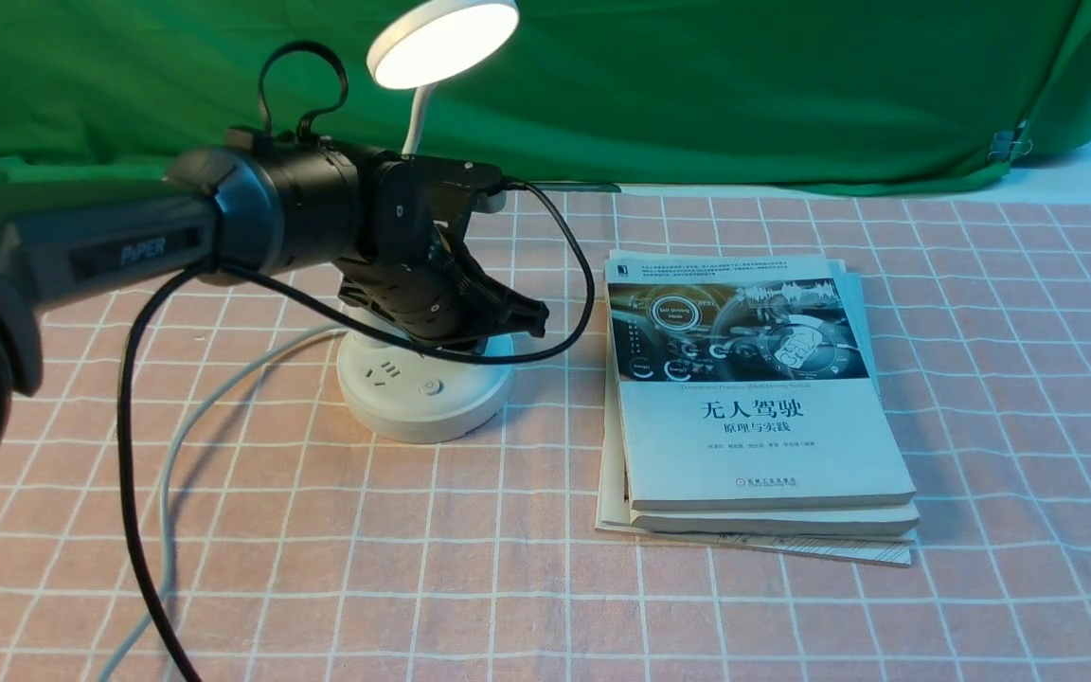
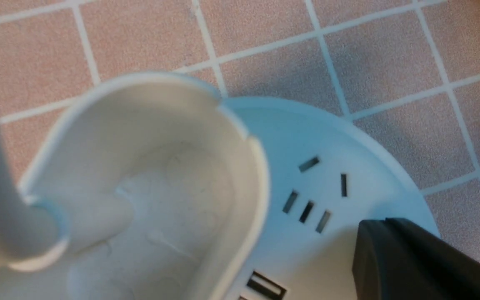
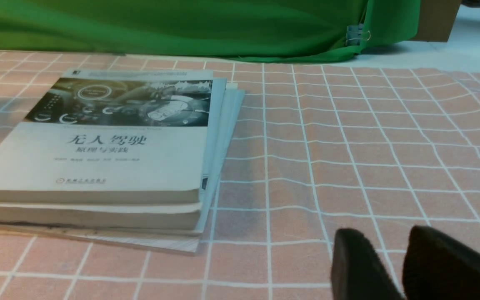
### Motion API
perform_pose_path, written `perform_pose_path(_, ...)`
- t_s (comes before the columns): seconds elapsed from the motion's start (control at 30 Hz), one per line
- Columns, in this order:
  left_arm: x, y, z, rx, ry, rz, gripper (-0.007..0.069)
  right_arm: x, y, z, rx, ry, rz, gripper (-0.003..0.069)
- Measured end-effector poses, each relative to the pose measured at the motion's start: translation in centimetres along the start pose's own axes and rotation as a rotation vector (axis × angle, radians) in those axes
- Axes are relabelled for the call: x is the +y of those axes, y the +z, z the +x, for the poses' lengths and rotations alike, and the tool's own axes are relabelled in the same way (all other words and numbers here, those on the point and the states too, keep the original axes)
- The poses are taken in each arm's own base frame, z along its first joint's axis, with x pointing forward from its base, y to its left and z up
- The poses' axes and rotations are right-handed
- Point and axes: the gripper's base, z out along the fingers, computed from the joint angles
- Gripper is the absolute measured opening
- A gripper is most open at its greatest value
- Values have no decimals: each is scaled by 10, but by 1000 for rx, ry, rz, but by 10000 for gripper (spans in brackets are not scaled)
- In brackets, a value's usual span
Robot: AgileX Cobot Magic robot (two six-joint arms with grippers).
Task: Turn on the table lamp on the pink coffee tablecloth with your hand.
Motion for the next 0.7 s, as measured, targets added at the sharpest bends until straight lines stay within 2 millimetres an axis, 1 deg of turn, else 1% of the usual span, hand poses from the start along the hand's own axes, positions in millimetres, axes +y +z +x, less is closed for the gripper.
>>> perform_pose_path(0.2, 0, -9, -2, -24, 10, -4, 21, 0, 0, 0, 0, 0, 0, 240)
perform_pose_path(0.3, -3, -29, -6, -40, 6, 5, 21, 0, 0, 0, 0, 0, 0, 240)
perform_pose_path(0.33, -3, -30, -7, -44, 5, 6, 21, 0, 0, 0, 0, 0, 0, 240)
perform_pose_path(0.37, -5, -44, -10, -54, -5, 18, 21, 0, 0, 0, 0, 0, 0, 240)
perform_pose_path(0.43, -9, -64, -10, -31, -13, 47, 21, 0, 0, 0, 0, 0, 0, 240)
perform_pose_path(0.47, -9, -65, -8, -19, -17, 50, 21, 0, 0, 0, 0, 0, 0, 240)
perform_pose_path(0.5, -12, -73, -3, 12, -18, 81, 21, 0, 0, 0, 0, 0, 0, 240)
perform_pose_path(0.57, -16, -82, 11, 55, -19, 127, 21, 0, 0, 0, 0, 0, 0, 240)
perform_pose_path(0.6, -17, -86, 22, 74, -15, 149, 21, 0, 0, 0, 0, 0, 0, 240)
perform_pose_path(0.63, -18, -91, 27, 76, -21, 165, 21, 0, 0, 0, 0, 0, 0, 240)
perform_pose_path(0.7, -18, -101, 50, 97, -30, 187, 21, 0, 0, 0, 0, 0, 0, 240)
